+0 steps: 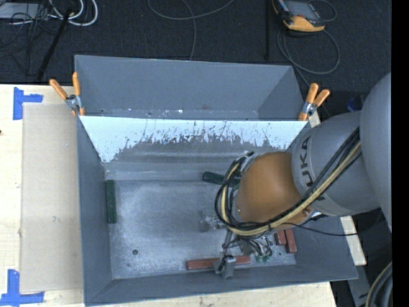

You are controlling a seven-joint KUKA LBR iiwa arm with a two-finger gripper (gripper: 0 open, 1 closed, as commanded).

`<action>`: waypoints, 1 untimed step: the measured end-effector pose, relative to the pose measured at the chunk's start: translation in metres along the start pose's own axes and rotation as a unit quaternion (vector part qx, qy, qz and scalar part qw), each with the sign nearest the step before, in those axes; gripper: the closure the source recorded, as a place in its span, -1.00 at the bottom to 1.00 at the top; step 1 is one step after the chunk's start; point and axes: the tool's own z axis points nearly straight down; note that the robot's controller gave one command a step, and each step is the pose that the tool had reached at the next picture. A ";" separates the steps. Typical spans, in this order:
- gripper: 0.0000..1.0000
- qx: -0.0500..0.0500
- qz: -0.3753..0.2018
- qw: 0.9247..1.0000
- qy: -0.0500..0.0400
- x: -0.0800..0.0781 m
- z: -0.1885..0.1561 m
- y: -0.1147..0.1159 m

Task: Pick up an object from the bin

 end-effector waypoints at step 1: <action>-1.00 0.000 0.011 1.000 0.008 -0.006 -0.068 0.003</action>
Offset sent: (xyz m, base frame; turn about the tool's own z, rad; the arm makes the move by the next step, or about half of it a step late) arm 0.0022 0.0035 0.0651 0.0221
